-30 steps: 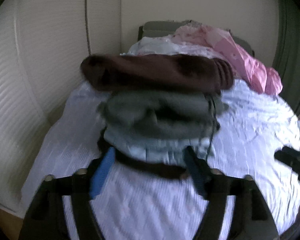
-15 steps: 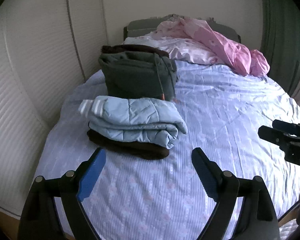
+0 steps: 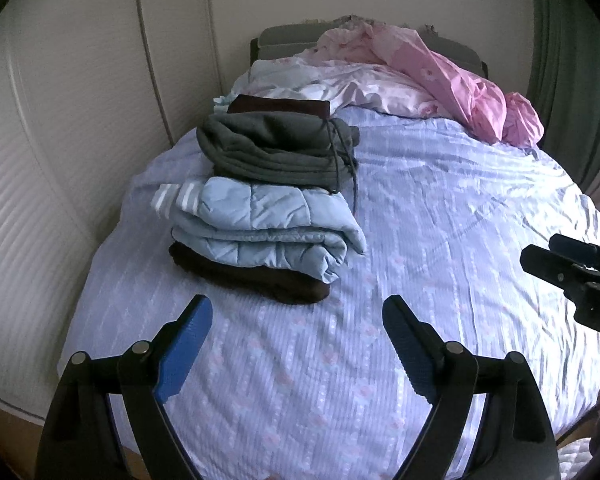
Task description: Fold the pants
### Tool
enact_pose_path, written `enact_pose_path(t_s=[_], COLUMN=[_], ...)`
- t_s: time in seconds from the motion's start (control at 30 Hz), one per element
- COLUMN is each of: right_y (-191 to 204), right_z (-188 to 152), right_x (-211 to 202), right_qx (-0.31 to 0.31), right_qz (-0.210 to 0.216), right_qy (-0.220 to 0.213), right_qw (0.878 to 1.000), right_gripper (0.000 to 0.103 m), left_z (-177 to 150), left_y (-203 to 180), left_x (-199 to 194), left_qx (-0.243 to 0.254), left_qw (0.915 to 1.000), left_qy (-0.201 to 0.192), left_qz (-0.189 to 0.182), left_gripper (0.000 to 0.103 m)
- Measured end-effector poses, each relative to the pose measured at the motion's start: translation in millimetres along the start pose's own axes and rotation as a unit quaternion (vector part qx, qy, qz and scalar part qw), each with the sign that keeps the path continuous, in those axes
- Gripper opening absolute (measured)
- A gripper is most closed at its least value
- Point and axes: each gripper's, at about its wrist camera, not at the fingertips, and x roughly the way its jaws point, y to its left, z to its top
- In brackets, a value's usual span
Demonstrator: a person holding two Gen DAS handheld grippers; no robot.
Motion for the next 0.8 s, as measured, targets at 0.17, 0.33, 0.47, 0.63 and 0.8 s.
enact_pose_path(t_s=[0.17,0.33,0.47,0.63,0.8], right_y=[-1,0,0,1,1], right_z=[-1,-3,-4,-4,-5], right_x=[-4,-7,-9,-9,-11], right_qx=[-0.006,-0.01,-0.011,-0.009,-0.008], right_qz=[0.005,0.007,0.006,0.006,0.006], right_qy=[0.003,0.004,0.004,0.004,0.002], right_qw=[1.0,1.0,1.0,1.0,1.0], right_gripper=[0.071,0.071,0.071,0.071,0.071], left_z=[-3,-6,-7,-5,-7], left_y=[-6,-7,-9,-5,-8], left_x=[-7,-13,-16,-13,-16], left_qx=[-0.002,-0.006,-0.008,-0.006,-0.006], left_qw=[1.0,0.9999,0.9999,0.9999,0.9999], left_qy=[0.006,0.009,0.01,0.009,0.008], left_qz=[0.003,0.005,0.005,0.004,0.009], left_gripper=[0.088,0.088,0.088,0.088,0.087])
